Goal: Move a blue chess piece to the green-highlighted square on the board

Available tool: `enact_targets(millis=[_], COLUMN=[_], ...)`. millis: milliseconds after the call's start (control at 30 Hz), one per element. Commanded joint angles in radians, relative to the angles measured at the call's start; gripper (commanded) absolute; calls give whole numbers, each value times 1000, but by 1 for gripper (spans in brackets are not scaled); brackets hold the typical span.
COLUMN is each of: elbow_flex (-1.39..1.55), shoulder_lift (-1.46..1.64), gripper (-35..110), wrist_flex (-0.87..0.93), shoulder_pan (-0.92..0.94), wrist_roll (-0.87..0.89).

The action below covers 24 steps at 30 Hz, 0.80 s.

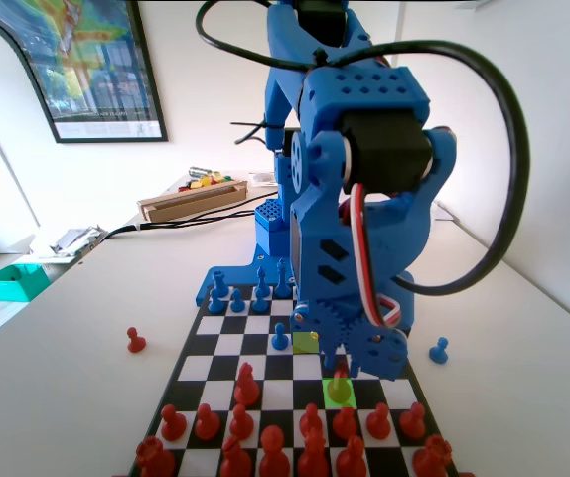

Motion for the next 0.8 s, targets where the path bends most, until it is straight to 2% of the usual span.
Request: enact_targets(millis=[0,767], elbow_flex=[-21,-112], shoulder_lift=[21,-26], gripper=[11,10], wrist_flex=[3,11], shoulder_pan=[-9,2], wrist_roll=[-18,-23])
